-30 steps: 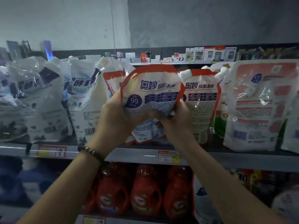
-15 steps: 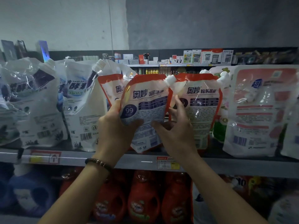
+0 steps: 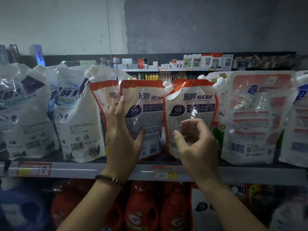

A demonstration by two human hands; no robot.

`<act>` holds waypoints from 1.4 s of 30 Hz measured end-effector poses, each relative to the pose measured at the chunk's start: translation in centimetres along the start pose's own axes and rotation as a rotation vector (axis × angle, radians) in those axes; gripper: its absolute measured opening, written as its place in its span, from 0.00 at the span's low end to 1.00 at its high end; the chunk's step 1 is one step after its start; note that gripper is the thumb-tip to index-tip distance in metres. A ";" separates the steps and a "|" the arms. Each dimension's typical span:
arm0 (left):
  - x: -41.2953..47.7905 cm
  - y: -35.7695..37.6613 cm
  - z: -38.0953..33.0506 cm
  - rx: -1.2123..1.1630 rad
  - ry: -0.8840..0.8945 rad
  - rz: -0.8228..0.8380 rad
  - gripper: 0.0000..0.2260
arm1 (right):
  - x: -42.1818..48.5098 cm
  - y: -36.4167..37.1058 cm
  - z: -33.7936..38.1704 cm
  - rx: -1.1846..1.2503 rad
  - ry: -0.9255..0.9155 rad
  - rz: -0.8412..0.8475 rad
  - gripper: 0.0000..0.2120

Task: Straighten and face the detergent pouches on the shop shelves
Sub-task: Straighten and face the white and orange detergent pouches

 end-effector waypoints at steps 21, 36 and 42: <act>0.9 5.9 -5.3 -0.534 -0.292 0.482 0.25 | 2.4 -4.6 -2.3 0.002 0.230 0.094 0.43; -0.3 6.0 -5.7 -0.622 -0.199 0.293 0.21 | 0.6 -5.6 -0.9 0.347 0.133 0.124 0.31; -1.1 4.8 -7.9 -0.662 -0.052 0.216 0.20 | -0.8 -8.8 0.1 0.353 0.052 0.075 0.32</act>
Point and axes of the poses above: each hand's wrist, its own x-axis towards the middle knuckle, its own y-axis out of the palm, z = x × y, the point moved 1 cm from there along x, towards the middle knuckle, and after that the axes turned 12 degrees about z, right-handed, at the moved point
